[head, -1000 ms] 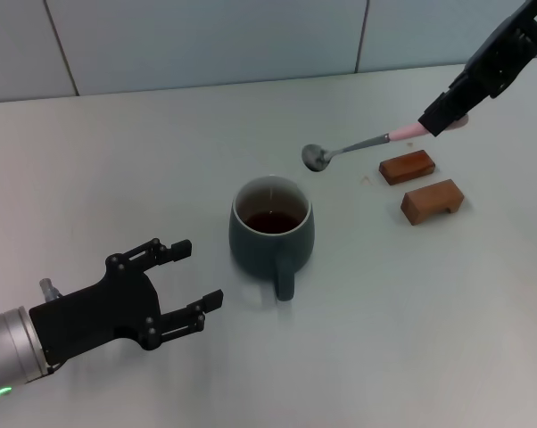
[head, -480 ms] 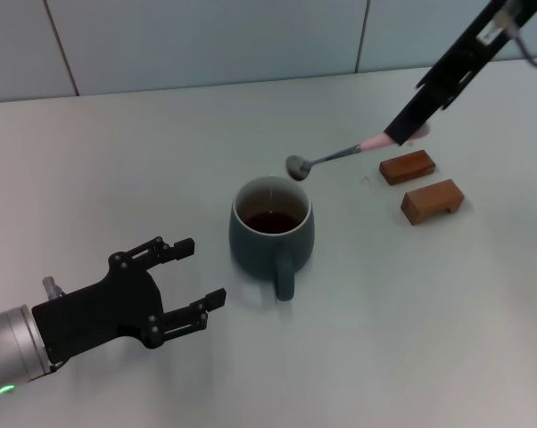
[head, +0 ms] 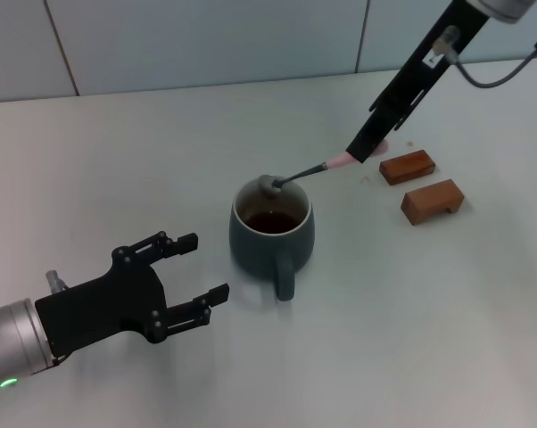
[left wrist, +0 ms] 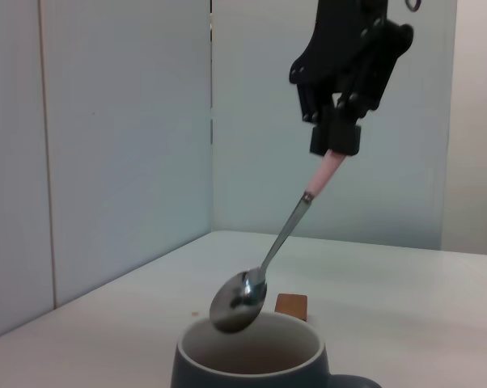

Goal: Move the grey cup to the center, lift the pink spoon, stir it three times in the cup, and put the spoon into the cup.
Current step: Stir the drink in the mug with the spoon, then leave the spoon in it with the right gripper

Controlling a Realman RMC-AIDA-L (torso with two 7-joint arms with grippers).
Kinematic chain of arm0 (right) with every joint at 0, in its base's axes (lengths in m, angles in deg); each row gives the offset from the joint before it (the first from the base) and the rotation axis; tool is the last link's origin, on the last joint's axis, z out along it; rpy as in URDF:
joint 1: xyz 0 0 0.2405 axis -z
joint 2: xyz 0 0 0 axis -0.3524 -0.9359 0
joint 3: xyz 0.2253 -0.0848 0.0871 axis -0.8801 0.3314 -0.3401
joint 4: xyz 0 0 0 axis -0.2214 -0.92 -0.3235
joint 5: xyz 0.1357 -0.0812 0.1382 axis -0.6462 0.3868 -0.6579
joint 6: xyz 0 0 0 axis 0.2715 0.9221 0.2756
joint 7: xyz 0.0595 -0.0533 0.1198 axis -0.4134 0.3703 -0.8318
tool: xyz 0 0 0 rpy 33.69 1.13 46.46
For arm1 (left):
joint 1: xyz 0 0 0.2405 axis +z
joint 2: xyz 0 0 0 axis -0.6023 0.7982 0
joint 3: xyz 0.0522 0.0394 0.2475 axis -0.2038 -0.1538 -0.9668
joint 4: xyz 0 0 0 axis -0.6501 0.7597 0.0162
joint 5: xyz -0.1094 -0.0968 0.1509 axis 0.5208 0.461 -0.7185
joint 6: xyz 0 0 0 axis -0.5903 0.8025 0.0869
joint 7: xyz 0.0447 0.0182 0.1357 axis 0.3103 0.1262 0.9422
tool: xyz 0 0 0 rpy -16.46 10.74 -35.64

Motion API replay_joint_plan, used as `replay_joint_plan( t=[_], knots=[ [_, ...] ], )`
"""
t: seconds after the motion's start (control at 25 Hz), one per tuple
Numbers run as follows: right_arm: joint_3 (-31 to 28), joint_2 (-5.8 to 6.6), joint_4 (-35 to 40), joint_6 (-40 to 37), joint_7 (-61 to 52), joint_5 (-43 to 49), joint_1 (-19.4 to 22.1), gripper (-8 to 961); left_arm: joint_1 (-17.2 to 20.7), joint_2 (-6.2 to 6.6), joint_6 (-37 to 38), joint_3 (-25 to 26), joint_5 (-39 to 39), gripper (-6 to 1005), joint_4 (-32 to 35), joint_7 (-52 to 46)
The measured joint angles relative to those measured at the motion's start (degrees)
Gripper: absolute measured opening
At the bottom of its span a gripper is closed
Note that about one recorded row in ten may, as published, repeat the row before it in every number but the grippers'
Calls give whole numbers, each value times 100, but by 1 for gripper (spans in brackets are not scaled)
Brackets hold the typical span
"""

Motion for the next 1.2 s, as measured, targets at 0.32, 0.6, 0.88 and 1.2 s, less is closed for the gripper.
replay_joint_plan(
  t=[0.32, 0.6, 0.88, 1.2],
  knots=[
    [67, -94, -619, 369, 133, 318, -217, 114, -15, 0, 0, 0, 0, 785, 1, 1],
    [472, -219, -1313, 1026, 232, 337, -380, 114, 0, -7, 0, 0, -8, 785, 0, 1],
    [489, -366, -1697, 1246, 320, 438, -576, 115, 24, -15, 0, 0, -9, 785, 0, 12],
    [488, -457, -1693, 1524, 344, 512, -679, 115, 49, -18, 0, 0, -9, 785, -6, 51]
  ],
)
